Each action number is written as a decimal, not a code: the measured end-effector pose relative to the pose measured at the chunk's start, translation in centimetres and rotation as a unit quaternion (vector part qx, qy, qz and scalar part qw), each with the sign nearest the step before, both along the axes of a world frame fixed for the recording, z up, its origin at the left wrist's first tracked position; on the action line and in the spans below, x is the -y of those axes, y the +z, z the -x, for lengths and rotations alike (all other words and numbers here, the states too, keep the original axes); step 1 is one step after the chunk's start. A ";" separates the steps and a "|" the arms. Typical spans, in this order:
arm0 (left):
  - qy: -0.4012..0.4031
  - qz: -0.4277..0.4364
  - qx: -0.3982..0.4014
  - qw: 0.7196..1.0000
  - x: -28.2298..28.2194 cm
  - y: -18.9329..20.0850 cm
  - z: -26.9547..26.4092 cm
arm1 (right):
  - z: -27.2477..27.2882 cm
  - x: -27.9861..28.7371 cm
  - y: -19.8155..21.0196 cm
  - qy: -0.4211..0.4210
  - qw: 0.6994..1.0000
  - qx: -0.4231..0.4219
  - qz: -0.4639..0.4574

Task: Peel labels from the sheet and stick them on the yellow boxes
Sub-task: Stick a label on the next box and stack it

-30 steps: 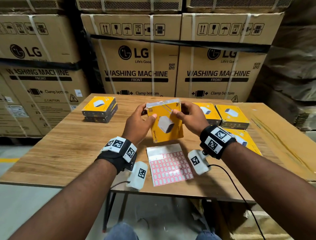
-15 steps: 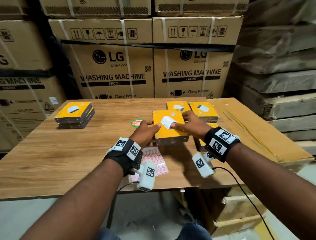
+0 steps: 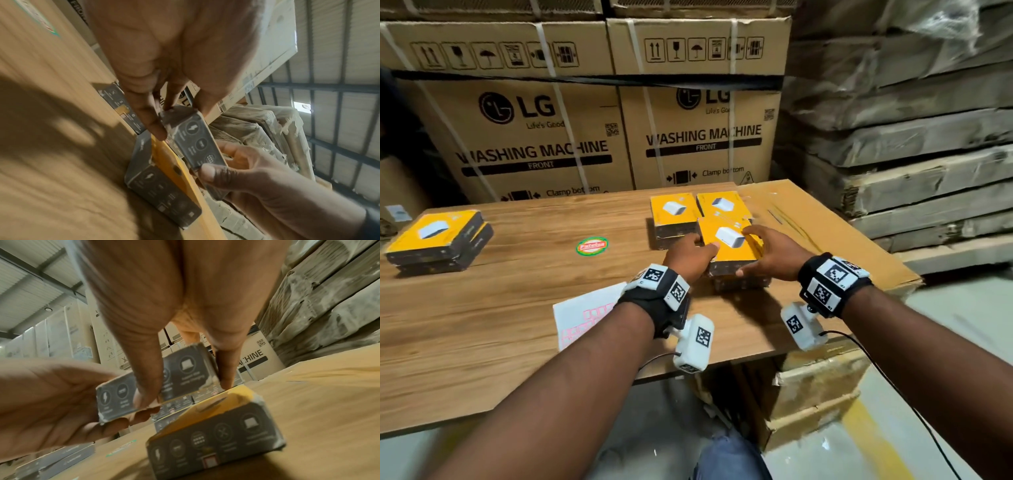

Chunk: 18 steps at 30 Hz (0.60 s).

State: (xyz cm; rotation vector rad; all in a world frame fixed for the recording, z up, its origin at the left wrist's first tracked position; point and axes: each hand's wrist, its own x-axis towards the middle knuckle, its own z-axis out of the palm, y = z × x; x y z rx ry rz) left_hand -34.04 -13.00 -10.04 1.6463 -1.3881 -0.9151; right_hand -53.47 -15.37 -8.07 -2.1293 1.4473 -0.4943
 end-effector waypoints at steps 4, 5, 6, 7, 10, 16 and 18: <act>-0.002 0.002 0.079 0.997 0.1 0.1 1.5 | 1.1 0.4 -0.2 -0.014 1.000 -0.016 0.006; 0.002 0.007 0.099 0.995 0.2 -0.1 1.7 | 1.2 0.6 -0.4 -0.017 1.000 -0.022 0.003; 0.010 0.009 0.115 0.993 0.2 -0.2 1.9 | 1.1 0.8 -0.4 -0.015 0.999 -0.033 0.003; 0.016 0.008 0.126 0.992 0.2 -0.3 2.0 | 0.9 0.8 -0.5 -0.012 0.999 -0.048 0.006; 0.021 0.009 0.152 0.988 0.0 -0.8 2.0 | 0.4 1.0 -1.0 -0.003 0.996 -0.085 0.017; -0.060 0.009 0.125 0.990 0.3 -1.3 1.6 | 0.2 1.2 -1.1 -0.018 0.995 -0.095 0.017; -0.090 0.006 0.117 0.989 0.0 -1.4 1.3 | 0.0 1.2 -1.1 -0.021 0.995 -0.100 0.018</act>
